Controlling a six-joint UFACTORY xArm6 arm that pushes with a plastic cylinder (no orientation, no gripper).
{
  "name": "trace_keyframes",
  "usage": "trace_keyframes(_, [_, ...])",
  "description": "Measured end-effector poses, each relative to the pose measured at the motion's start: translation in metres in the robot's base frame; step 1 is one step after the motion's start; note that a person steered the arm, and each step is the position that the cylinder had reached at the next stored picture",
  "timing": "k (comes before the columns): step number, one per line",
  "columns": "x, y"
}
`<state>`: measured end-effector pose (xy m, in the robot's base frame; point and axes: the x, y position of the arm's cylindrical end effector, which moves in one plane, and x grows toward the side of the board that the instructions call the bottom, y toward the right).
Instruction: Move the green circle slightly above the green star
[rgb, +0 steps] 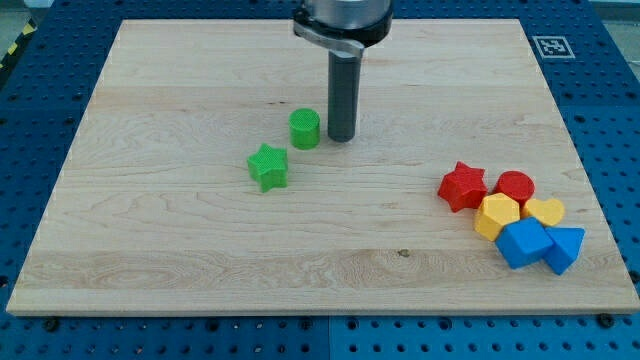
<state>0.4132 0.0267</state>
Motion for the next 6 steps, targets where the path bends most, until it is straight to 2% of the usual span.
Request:
trace_keyframes(2, [-0.005, -0.005])
trace_keyframes(5, [-0.006, -0.043])
trace_keyframes(6, [-0.019, -0.003])
